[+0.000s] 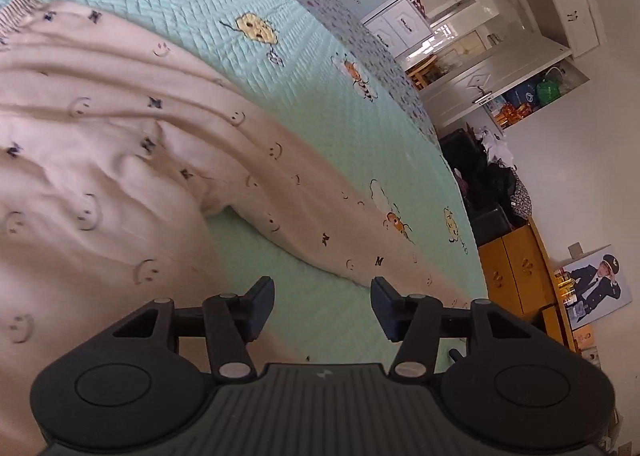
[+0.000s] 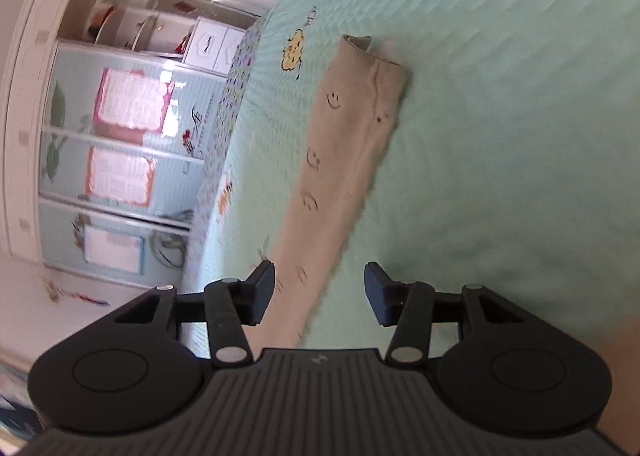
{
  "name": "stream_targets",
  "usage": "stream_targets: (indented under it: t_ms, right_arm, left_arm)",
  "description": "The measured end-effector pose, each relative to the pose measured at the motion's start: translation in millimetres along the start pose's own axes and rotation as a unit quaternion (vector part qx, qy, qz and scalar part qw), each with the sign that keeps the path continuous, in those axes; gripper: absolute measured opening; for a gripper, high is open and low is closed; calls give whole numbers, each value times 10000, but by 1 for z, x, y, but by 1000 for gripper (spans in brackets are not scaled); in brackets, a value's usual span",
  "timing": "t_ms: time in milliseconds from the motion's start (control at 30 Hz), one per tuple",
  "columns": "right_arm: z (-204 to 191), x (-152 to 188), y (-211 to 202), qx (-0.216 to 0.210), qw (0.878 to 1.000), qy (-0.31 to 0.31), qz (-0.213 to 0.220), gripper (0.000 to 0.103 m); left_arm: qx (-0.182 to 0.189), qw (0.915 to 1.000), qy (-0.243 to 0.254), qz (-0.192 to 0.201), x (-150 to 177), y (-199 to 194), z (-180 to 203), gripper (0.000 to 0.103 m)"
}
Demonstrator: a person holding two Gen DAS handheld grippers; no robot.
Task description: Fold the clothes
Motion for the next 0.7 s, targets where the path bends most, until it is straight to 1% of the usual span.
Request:
stream_targets:
  t_ms: [67,167,233,267,300,333,367,400,467,533,567,600,667,700]
  right_arm:
    - [2,-6,9,8,10000,5,63,51]
    - [-1,-14,20,-65,9997,-175,165,50]
    - [-2,-20,25,-91,9993,-274,219,46]
    - [-1,-22,26,-89,9992,-323,236,39]
    - [-1,-23,27,-79,9989,-378,252,26]
    - [1,-23,27,-12,9986,-456,258,18]
    - [3,-22,27,57,9983,-529,243,6]
    - [6,-22,27,117,9979,-597,221,4]
    - [11,-22,26,89,9982,-575,161,3]
    - [14,-24,23,51,9993,-338,126,5]
    - [15,-23,18,30,9997,-222,135,9]
    - [15,-21,12,3,9998,-110,154,16]
    - [17,-18,6,-45,9998,-93,193,28]
    - [19,-17,3,-68,9997,-101,213,28]
  left_arm:
    - [-51,10000,-63,-31,0,21,3,55]
    - [-116,9997,-193,-15,-2,42,3,55]
    - [-121,9995,-301,5,-3,48,2,55]
    - [-124,9993,-355,15,-3,52,1,55]
    - [-126,9991,-408,25,-4,55,0,55]
    - [-129,9988,-462,35,-4,58,-1,55]
    - [-131,9986,-516,45,-5,61,-2,55]
    - [-134,9983,-570,55,-5,65,-3,55]
    - [-130,9976,-671,77,-6,69,-4,55]
    - [-74,9968,-787,78,-4,64,-5,55]
    - [-41,9962,-872,74,-3,61,-6,55]
    - [-24,9955,-939,72,-3,60,-7,55]
    - [-23,9945,-1045,77,-3,59,-11,55]
    - [-26,9936,-1124,96,-4,60,-13,54]
Point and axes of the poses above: each gripper's, at about its wrist camera, not at the fingertips, and y roughly the way its jaws point, z to its right, x to its underside, the point moved 4 cm from there along y, roughly the way its jaws point, and after that the axes turned 4 degrees about z, right-handed, at the moved point
